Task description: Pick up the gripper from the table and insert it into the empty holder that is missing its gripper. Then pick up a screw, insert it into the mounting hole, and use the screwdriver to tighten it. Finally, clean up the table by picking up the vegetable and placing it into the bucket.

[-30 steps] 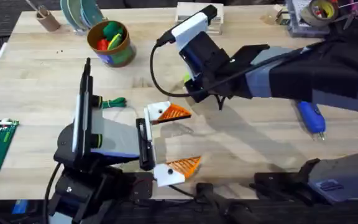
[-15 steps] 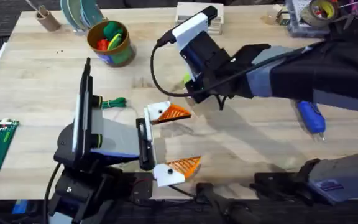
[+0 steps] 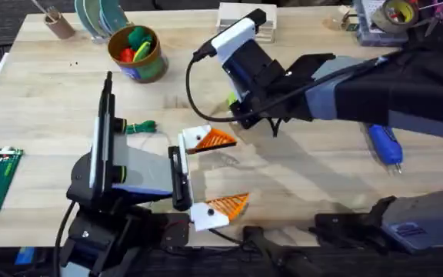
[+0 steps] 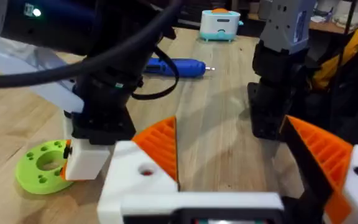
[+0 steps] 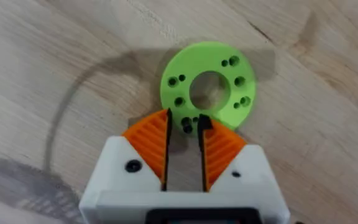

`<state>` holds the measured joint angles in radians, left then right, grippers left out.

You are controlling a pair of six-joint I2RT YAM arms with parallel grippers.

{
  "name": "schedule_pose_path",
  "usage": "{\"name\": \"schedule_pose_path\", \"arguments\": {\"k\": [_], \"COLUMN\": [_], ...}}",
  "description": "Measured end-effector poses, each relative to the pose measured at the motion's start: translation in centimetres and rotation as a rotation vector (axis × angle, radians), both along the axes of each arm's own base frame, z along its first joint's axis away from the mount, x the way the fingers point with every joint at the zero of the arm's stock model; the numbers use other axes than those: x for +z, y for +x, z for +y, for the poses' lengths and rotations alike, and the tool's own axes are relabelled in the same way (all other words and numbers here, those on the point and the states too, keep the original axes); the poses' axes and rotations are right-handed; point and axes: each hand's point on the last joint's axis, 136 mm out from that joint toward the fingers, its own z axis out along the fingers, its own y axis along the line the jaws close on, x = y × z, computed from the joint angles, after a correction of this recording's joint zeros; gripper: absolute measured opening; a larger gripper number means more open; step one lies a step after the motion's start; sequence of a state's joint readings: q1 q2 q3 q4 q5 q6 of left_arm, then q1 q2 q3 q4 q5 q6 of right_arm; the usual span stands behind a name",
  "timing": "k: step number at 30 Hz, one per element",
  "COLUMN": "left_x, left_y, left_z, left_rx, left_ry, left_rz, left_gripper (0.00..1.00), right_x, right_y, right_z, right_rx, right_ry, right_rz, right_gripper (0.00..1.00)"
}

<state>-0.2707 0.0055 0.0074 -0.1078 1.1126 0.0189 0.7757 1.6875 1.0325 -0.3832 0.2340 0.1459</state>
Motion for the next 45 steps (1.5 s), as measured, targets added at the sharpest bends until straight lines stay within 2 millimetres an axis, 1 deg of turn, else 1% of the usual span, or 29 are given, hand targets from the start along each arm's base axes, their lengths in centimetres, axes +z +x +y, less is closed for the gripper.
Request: {"name": "schedule_pose_path", "arguments": {"k": [10,19,21,23,26,34,37,40,45], "left_x": [0.0,0.0,0.0,0.0,0.0,0.0,0.0,0.0,0.0], "left_y": [0.0,0.0,0.0,0.0,0.0,0.0,0.0,0.0,0.0], "left_z": [0.0,0.0,0.0,0.0,0.0,0.0,0.0,0.0,0.0], "left_rx": [0.000,0.000,0.000,0.000,0.000,0.000,0.000,0.000,0.000], "left_ry": [0.000,0.000,0.000,0.000,0.000,0.000,0.000,0.000,0.000], "left_rz": [0.000,0.000,0.000,0.000,0.000,0.000,0.000,0.000,0.000], "left_gripper": [0.993,0.993,0.992,0.993,0.993,0.993,0.993,0.993,0.993], "right_x": [0.0,0.1,0.1,0.2,0.2,0.3,0.7,1.6,3.6], "right_y": [-0.1,-0.1,-0.1,-0.1,-0.1,-0.4,-0.7,-0.5,0.6], "right_z": [-0.1,-0.2,-0.2,-0.3,-0.3,-0.5,-0.6,-0.3,-0.2], "right_rx": [0.022,0.036,0.037,0.038,0.037,0.040,0.050,0.056,0.043], "right_ry": [-0.014,-0.030,-0.031,-0.031,-0.029,-0.042,-0.057,-0.057,-0.047], "right_rz": [0.000,-0.001,0.000,-0.002,-0.003,0.016,0.038,0.041,0.031], "right_gripper": [0.295,0.140,0.118,0.058,0.013,0.009,0.009,0.009,0.008]}}
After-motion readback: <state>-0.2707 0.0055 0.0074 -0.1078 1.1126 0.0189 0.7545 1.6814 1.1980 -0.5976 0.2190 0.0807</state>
